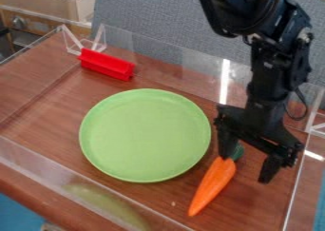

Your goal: Put the carrot on the right side

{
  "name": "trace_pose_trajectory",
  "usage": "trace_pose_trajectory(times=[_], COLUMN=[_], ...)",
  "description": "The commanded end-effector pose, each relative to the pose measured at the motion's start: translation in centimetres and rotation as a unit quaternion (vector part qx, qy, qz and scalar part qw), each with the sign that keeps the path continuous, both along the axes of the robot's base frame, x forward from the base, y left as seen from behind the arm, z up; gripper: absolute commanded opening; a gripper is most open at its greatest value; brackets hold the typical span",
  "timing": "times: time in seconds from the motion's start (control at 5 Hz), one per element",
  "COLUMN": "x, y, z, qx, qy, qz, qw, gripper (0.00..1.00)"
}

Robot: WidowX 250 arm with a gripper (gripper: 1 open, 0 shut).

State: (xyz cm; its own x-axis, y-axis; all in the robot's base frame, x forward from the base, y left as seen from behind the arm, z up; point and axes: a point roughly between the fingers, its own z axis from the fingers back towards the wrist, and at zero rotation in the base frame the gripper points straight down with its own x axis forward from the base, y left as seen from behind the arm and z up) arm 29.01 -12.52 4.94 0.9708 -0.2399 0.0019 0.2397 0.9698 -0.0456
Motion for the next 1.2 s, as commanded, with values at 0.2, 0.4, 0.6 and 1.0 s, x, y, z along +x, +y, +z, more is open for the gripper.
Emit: trace_pose_trajectory(times=[0.2,0.4,0.6,1.0], x=[-0.1,0.1,0.0,-0.9], y=[1.0,2.1,2.4,1.6], z=[-1.8,-1.8,-1.8,-1.4], qx=[0.011,0.021,0.03,0.05], qy=[0.014,0.013,0.004,-0.011], qz=[0.009,0.023,0.032,0.022], qw=[0.9998,0.9994,0.999,0.9984], gripper=[0.0,0.0,0.0,0.0])
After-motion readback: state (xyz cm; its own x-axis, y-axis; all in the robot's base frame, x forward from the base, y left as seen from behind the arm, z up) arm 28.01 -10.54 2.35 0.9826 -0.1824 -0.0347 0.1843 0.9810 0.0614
